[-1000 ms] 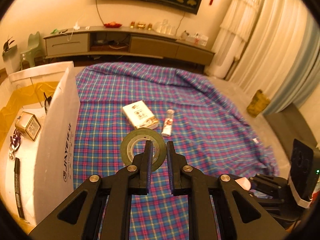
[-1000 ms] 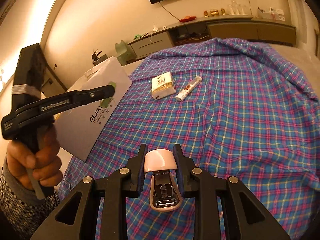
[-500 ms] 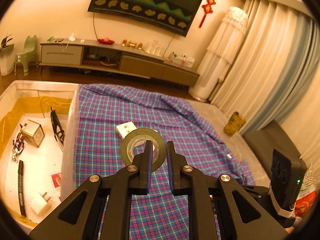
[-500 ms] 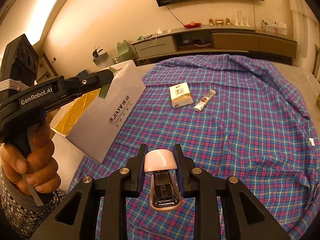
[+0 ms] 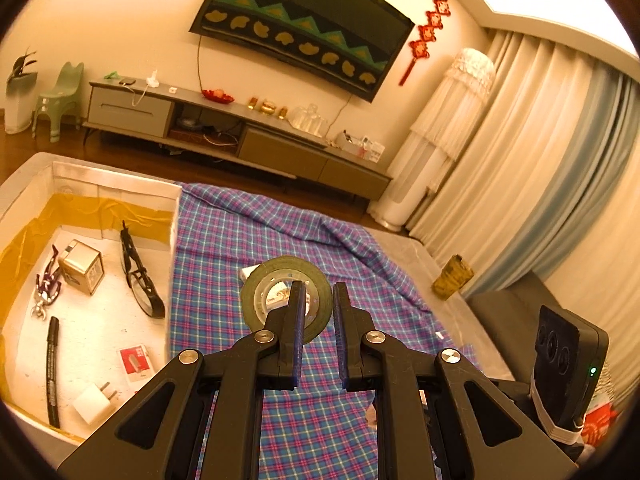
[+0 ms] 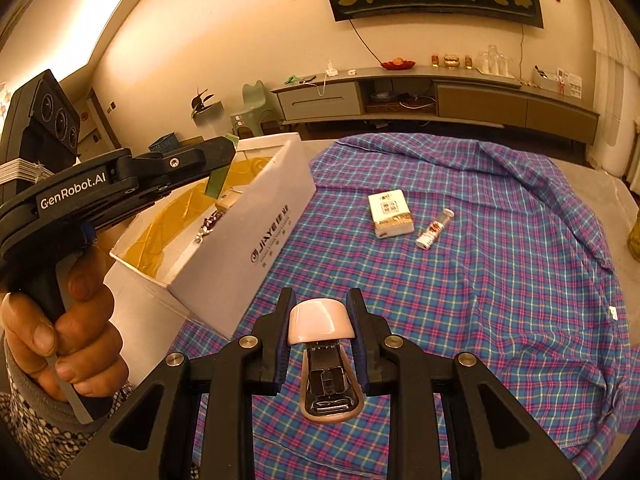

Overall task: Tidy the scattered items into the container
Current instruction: 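Carry the green tape roll and pink stapler over the white box with both tools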

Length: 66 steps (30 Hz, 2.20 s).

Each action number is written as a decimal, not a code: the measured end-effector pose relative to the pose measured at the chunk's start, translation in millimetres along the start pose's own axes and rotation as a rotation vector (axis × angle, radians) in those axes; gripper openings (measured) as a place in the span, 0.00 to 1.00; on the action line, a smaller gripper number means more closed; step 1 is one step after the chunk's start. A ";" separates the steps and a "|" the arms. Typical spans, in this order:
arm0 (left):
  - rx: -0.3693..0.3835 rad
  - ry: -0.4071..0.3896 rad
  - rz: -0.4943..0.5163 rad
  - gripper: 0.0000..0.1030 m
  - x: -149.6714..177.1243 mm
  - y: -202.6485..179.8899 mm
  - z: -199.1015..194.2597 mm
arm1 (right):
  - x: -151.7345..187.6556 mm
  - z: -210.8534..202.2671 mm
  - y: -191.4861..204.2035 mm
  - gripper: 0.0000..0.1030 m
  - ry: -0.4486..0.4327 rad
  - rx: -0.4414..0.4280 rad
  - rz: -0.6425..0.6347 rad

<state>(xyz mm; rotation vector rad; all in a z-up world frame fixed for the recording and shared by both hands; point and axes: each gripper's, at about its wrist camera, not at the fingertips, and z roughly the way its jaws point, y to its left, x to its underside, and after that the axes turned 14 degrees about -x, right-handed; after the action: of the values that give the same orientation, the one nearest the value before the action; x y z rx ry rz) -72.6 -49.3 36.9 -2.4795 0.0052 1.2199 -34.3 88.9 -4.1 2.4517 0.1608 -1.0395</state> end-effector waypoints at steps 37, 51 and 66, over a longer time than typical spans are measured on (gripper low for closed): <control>-0.066 -0.045 -0.228 0.13 -7.3 111.8 -16.4 | -61.8 82.7 102.7 0.27 0.013 -0.125 -0.156; -0.222 -0.032 -0.243 0.13 -6.5 141.8 -10.0 | -69.4 125.6 112.4 0.27 0.072 -0.150 -0.176; -0.251 0.033 -0.514 0.13 4.0 207.3 2.1 | -89.2 174.9 121.3 0.27 0.176 -0.207 -0.208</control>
<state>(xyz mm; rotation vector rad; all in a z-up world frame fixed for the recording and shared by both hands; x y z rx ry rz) -106.2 -240.6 -35.7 -2.4740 -0.7684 1.0002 -176.5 -92.8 -1.2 2.3690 0.5631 -0.8404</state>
